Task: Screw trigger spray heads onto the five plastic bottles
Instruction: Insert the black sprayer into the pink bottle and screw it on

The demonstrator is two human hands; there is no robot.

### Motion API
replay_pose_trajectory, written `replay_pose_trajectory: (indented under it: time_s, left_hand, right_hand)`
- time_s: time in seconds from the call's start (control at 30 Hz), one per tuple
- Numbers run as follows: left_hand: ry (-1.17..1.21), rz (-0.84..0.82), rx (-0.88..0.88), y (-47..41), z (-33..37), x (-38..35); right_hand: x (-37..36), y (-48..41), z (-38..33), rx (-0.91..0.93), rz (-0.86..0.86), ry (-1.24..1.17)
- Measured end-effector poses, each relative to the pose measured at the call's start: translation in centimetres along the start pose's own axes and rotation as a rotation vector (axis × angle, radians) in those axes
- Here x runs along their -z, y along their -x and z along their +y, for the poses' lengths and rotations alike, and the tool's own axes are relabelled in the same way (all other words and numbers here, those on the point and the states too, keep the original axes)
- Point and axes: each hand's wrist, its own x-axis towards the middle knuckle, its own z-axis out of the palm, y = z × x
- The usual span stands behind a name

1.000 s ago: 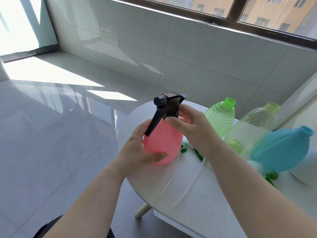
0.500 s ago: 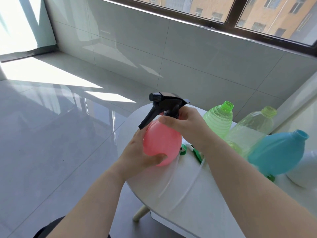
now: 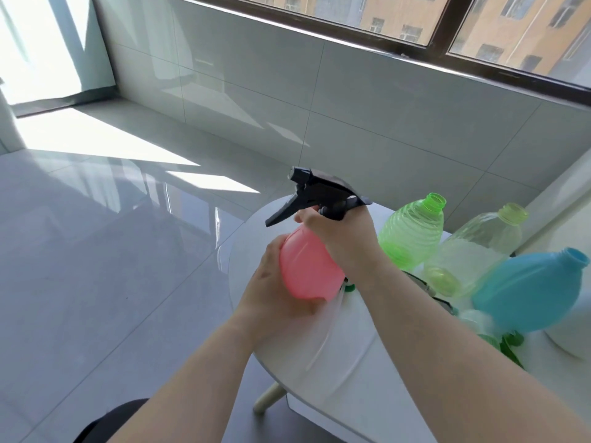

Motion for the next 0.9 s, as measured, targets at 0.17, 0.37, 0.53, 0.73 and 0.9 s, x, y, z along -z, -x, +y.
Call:
replay_pose_trajectory:
  time_s: [0.17, 0.37, 0.53, 0.73, 0.9]
  left_hand:
    - [0.004, -0.009, -0.01, 0.0, -0.2, 0.0]
    - [-0.008, -0.022, -0.007, -0.1, 0.1, 0.1]
    - [0.009, 0.007, -0.016, -0.2, -0.1, -0.3]
    - [0.007, -0.011, -0.037, -0.3, -0.3, -0.2]
    - [0.025, -0.042, -0.008, -0.6, -0.7, 0.2]
  right_hand:
    - [-1.1, 0.4, 0.3, -0.009, 0.186, -0.022]
    - [3.2, -0.2, -0.3, 0.014, -0.464, -0.157]
    - [1.5, 0.4, 0.1, 0.056, -0.147, -0.024]
    - [0.0, 1.1, 0.1, 0.016, 0.111, -0.048]
    - [2.2, 0.4, -1.2, -0.017, -0.37, 0.101]
